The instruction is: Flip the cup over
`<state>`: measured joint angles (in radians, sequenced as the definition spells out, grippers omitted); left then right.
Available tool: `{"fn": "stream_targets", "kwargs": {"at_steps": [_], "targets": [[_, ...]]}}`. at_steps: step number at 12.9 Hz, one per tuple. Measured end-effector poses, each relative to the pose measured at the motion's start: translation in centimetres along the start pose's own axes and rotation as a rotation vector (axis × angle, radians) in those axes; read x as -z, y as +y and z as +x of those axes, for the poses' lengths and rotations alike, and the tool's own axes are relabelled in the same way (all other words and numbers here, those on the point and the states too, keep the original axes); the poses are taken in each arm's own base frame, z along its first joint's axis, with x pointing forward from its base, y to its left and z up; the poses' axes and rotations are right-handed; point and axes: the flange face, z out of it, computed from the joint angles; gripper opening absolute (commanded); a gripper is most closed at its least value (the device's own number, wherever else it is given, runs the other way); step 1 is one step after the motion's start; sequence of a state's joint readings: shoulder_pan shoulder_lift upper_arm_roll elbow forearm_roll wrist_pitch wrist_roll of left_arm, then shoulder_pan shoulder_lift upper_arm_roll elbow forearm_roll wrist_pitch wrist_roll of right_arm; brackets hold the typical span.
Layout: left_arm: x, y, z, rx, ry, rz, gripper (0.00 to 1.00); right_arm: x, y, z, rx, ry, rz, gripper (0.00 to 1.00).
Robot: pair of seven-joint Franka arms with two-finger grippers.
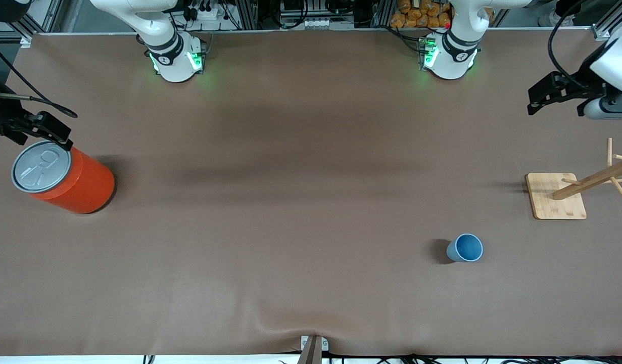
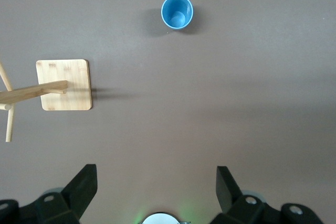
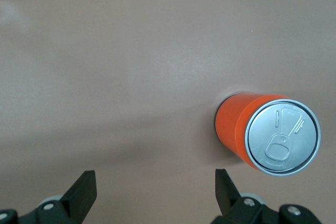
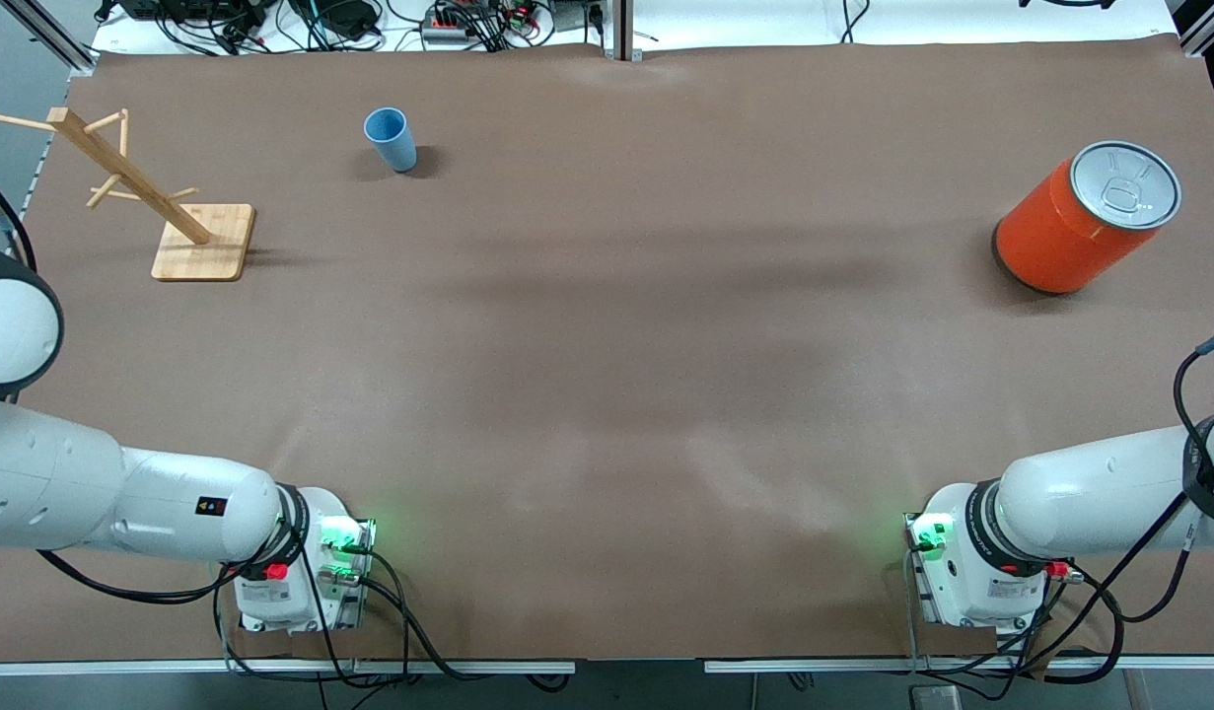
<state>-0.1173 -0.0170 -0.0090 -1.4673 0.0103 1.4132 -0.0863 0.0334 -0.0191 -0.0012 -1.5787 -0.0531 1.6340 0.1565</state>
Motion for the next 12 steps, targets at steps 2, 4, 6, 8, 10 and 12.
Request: {"fn": "stream_targets", "kwargs": {"at_steps": [2, 4, 6, 8, 10, 12], "targets": [[-0.12, 0.26, 0.00, -0.005, -0.005, 0.001, 1.00, 0.00, -0.04, -0.01, 0.010, -0.001, 0.000, 1.00], [-0.40, 0.61, 0.13, -0.011, -0.011, 0.001, 1.00, 0.00, -0.13, -0.03, 0.013, -0.001, 0.000, 1.00], [-0.62, 0.75, 0.23, -0.018, -0.016, 0.002, 1.00, -0.01, -0.18, -0.05, 0.014, -0.002, 0.000, 1.00], [-0.77, 0.74, 0.17, -0.058, -0.027, 0.002, 1.00, -0.03, -0.28, -0.10, 0.016, -0.005, 0.000, 1.00], [-0.86, 0.73, 0.08, -0.076, -0.036, 0.003, 1.00, -0.03, -0.32, -0.11, 0.017, -0.006, 0.001, 1.00], [-0.87, 0.74, 0.07, -0.079, -0.036, 0.003, 1.00, -0.03, -0.42, -0.13, 0.016, -0.007, 0.010, 1.00]]}}
